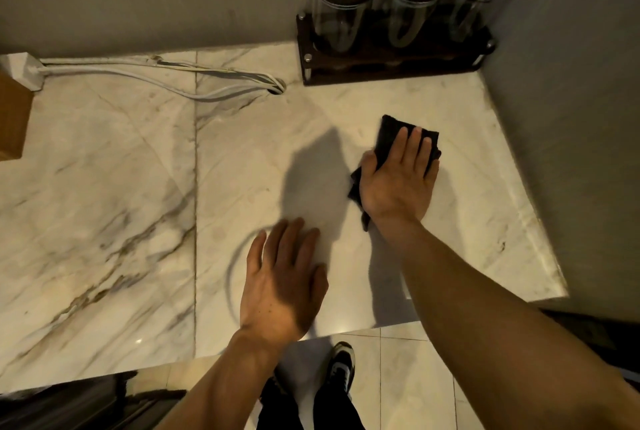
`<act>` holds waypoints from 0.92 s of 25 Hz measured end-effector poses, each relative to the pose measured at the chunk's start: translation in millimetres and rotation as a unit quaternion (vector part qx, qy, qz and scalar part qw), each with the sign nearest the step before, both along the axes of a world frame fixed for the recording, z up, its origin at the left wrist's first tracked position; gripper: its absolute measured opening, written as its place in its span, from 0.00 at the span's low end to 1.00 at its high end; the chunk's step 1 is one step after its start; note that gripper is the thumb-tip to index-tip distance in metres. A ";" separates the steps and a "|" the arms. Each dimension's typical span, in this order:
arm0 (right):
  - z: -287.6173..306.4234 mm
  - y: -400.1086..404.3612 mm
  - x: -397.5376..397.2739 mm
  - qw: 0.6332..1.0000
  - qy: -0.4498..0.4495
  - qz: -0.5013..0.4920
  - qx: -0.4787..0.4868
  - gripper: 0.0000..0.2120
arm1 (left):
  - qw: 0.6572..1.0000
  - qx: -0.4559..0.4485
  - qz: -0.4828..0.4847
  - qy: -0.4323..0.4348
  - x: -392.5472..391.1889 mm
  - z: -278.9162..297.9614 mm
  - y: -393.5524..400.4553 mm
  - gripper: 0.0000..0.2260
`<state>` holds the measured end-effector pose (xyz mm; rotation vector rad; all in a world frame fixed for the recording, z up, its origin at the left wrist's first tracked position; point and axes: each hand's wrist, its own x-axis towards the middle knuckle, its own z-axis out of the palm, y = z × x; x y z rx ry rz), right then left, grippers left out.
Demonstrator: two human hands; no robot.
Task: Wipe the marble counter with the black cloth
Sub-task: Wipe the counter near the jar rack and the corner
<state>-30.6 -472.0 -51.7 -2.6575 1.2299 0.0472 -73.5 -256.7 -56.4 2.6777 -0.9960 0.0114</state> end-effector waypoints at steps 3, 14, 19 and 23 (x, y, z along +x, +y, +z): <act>-1.7 14.2 -35.9 1.000 -0.006 -0.005 -0.014 0.33 | 1.000 0.019 0.005 0.008 0.1 2.1 -1.9 0.20; -0.6 47.1 -125.6 0.999 -0.007 0.035 -0.020 0.33 | 1.000 -0.009 0.000 -0.006 -2.9 -2.3 -1.1 0.21; 3.6 25.6 -152.1 0.988 0.005 0.153 -0.016 0.33 | 1.000 -0.017 -0.005 -0.016 -2.8 -3.7 -0.7 0.22; 6.8 -5.9 -165.0 0.963 0.031 0.266 -0.022 0.33 | 1.000 -0.016 -0.001 -0.020 -0.2 2.5 -8.4 0.21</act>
